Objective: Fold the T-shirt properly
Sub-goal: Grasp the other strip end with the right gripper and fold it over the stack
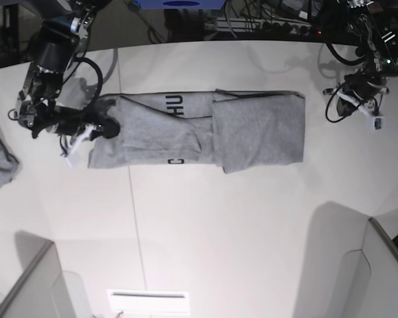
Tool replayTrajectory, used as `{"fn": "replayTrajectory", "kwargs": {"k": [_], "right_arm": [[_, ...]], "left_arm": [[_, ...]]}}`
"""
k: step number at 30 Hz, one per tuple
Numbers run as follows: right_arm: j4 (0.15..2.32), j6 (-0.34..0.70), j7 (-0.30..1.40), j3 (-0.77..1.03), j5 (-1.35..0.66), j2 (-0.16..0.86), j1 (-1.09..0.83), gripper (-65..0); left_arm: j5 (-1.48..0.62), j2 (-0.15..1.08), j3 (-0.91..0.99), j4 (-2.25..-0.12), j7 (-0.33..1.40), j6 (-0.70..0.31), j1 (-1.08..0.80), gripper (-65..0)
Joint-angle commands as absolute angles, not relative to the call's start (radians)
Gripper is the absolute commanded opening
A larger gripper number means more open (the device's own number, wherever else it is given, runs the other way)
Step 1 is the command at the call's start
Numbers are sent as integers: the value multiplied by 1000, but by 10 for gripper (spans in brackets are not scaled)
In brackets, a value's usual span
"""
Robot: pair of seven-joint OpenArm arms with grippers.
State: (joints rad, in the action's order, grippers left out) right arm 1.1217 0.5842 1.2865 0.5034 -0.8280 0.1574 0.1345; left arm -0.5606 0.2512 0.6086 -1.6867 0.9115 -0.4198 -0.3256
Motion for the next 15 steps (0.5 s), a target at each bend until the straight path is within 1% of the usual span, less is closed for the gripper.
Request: {"fn": "replayTrajectory", "kwargs": {"k": [1, 5, 8, 11, 13, 15], "right_arm": [[1135, 581, 1283, 503, -800, 185, 147, -650], [1159, 581, 1270, 446, -800, 203, 166, -650], [1276, 568, 1257, 394, -800, 203, 157, -650], [1406, 460, 1253, 351, -802, 193, 130, -650], [1488, 397, 1257, 309, -806, 165, 125, -650], [1552, 367, 1259, 268, -806, 151, 119, -650]], "left_arm": [[-541, 278, 585, -1687, 898, -417, -305, -650], [-367, 285, 458, -1618, 900, -417, -228, -650], [-305, 282, 404, -1612, 901, -418, -200, -650], [-305, 282, 351, -1607, 901, -418, -179, -650], [-298, 282, 311, -1607, 901, -418, -163, -650], [-298, 280, 278, -1606, 901, -418, -153, -650]]}}
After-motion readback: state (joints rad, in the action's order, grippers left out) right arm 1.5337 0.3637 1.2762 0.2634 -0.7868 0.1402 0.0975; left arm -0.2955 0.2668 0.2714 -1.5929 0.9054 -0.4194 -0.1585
